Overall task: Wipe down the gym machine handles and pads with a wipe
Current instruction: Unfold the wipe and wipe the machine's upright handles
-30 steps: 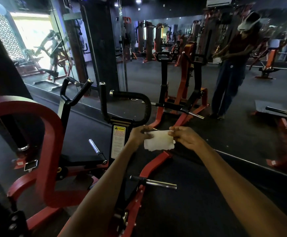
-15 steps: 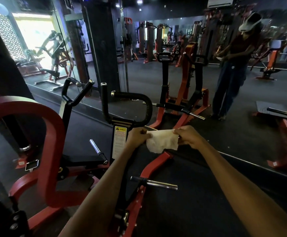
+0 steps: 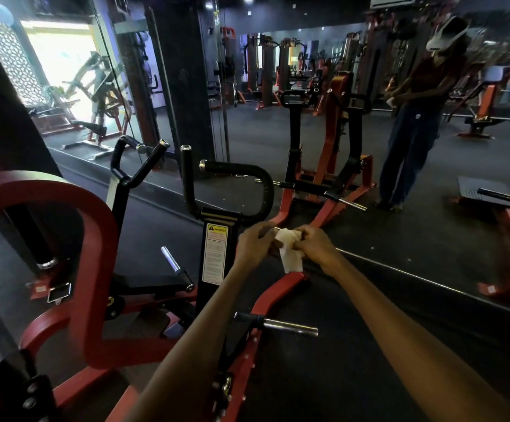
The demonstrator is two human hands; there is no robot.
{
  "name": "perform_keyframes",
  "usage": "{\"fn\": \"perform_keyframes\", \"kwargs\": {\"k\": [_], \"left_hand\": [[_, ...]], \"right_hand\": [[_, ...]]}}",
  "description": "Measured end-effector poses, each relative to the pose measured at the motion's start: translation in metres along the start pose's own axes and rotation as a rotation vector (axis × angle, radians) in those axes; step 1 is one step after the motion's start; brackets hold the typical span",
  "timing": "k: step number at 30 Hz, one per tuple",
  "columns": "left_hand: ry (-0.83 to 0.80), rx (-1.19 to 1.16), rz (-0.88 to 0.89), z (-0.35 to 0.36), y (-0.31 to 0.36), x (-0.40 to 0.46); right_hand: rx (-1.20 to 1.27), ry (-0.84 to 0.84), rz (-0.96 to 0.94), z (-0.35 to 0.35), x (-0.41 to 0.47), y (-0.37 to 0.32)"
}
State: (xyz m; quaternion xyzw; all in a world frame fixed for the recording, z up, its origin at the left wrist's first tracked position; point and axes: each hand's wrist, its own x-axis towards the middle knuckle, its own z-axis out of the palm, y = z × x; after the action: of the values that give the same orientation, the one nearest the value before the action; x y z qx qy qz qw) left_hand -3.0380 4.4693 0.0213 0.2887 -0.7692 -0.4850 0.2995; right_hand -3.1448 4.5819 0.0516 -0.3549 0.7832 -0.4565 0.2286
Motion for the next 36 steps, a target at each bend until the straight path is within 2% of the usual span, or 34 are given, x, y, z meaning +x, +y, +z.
{"fn": "perform_keyframes", "kwargs": {"k": [2, 5, 6, 8, 10, 15, 17, 21, 24, 27, 30, 36], "left_hand": [[0.060, -0.014, -0.093, -0.004, -0.008, -0.001], [-0.213, -0.248, -0.352, -0.005, -0.007, -0.011], [-0.257, -0.330, -0.375, -0.003, -0.008, -0.014], [-0.180, -0.344, -0.319, 0.001, -0.015, -0.013], [-0.095, -0.236, -0.212, 0.000, -0.019, -0.011], [-0.129, -0.046, -0.052, -0.007, -0.016, -0.009], [-0.117, 0.062, 0.015, -0.009, -0.017, -0.007], [-0.127, 0.368, 0.109, -0.007, -0.015, -0.005], [-0.102, 0.497, 0.156, -0.008, -0.015, -0.001], [-0.085, 0.513, 0.151, -0.009, -0.014, 0.001], [-0.038, 0.470, 0.143, -0.010, -0.015, -0.002], [0.099, 0.342, 0.061, -0.020, -0.028, -0.023]], "right_hand": [[0.124, -0.039, 0.049, -0.002, 0.002, 0.003], [0.356, -0.078, 0.104, -0.002, 0.002, 0.006], [0.361, -0.062, 0.109, -0.002, 0.003, 0.007], [0.300, -0.023, 0.090, 0.000, 0.005, 0.011], [0.240, -0.021, 0.050, 0.002, 0.006, 0.013], [0.148, -0.123, 0.026, 0.002, 0.009, 0.019], [0.038, -0.157, 0.009, 0.003, 0.011, 0.018], [-0.272, -0.109, -0.066, 0.010, 0.017, 0.014], [-0.437, -0.070, -0.192, 0.012, 0.021, 0.015], [-0.480, -0.142, -0.270, 0.010, 0.018, 0.006], [-0.408, -0.187, -0.262, 0.011, 0.016, -0.001], [-0.309, -0.084, -0.194, 0.020, 0.018, 0.011]]}}
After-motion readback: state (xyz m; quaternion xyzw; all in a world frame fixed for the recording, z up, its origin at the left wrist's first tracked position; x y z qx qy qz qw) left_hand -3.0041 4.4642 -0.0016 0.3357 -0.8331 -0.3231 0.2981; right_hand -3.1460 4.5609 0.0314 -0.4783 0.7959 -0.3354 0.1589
